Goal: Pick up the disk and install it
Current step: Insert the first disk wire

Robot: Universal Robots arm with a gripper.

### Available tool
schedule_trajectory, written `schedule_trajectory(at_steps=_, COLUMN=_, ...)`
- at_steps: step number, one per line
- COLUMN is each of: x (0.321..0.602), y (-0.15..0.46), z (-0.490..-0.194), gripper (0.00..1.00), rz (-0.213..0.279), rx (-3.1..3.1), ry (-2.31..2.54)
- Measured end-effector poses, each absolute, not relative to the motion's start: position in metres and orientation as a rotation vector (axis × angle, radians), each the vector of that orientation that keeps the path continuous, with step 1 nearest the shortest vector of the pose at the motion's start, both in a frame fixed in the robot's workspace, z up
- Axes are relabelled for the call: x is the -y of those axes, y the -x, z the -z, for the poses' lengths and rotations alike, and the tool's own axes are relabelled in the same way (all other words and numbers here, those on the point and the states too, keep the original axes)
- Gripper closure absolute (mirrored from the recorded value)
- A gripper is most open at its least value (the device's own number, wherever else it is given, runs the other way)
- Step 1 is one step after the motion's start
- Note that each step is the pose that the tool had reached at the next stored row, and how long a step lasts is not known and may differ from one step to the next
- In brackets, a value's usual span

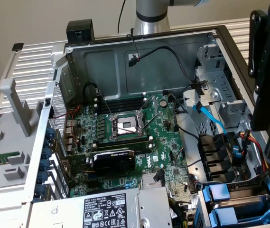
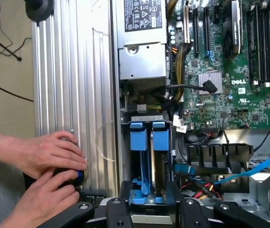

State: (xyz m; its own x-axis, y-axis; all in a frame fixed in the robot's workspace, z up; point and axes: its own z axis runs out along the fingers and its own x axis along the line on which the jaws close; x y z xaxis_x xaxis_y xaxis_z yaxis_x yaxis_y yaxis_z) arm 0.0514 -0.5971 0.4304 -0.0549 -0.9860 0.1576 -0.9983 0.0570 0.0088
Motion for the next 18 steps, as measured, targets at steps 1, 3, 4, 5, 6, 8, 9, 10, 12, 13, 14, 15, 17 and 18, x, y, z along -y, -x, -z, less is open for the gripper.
schedule_trajectory(at_steps=1, x=0.6, y=-0.052, z=-0.43, gripper=0.57, rz=-0.153, rx=2.193, ry=-2.073)
schedule_trajectory(at_steps=3, x=0.605, y=-0.054, z=-0.43, gripper=0.57, rz=-0.146, rx=2.196, ry=-2.076)
schedule_trajectory(at_steps=4, x=0.608, y=-0.054, z=-0.43, gripper=0.57, rz=-0.141, rx=2.198, ry=-2.078)
schedule_trajectory(at_steps=5, x=0.609, y=-0.055, z=-0.43, gripper=0.57, rz=-0.136, rx=2.201, ry=-2.081)
schedule_trajectory(at_steps=6, x=0.61, y=-0.055, z=-0.43, gripper=0.57, rz=-0.129, rx=2.203, ry=-2.085)
schedule_trajectory(at_steps=8, x=0.61, y=-0.057, z=-0.43, gripper=0.57, rz=-0.119, rx=2.202, ry=-2.098)
schedule_trajectory(at_steps=9, x=0.61, y=-0.058, z=-0.43, gripper=0.57, rz=-0.118, rx=2.198, ry=-2.103)
schedule_trajectory(at_steps=10, x=0.61, y=-0.059, z=-0.43, gripper=0.57, rz=-0.117, rx=2.194, ry=-2.108)
schedule_trajectory(at_steps=12, x=0.61, y=-0.062, z=-0.429, gripper=0.57, rz=-0.118, rx=2.187, ry=-2.117)
schedule_trajectory(at_steps=13, x=0.61, y=-0.063, z=-0.429, gripper=0.57, rz=-0.118, rx=2.182, ry=-2.122)
schedule_trajectory(at_steps=14, x=0.61, y=-0.065, z=-0.429, gripper=0.57, rz=-0.119, rx=2.176, ry=-2.128)
schedule_trajectory(at_steps=15, x=0.61, y=-0.065, z=-0.428, gripper=0.57, rz=-0.119, rx=2.168, ry=-2.136)
schedule_trajectory(at_steps=17, x=0.61, y=-0.066, z=-0.427, gripper=0.57, rz=-0.12, rx=2.152, ry=-2.154)
schedule_trajectory(at_steps=18, x=0.61, y=-0.066, z=-0.427, gripper=0.57, rz=-0.121, rx=2.141, ry=-2.165)
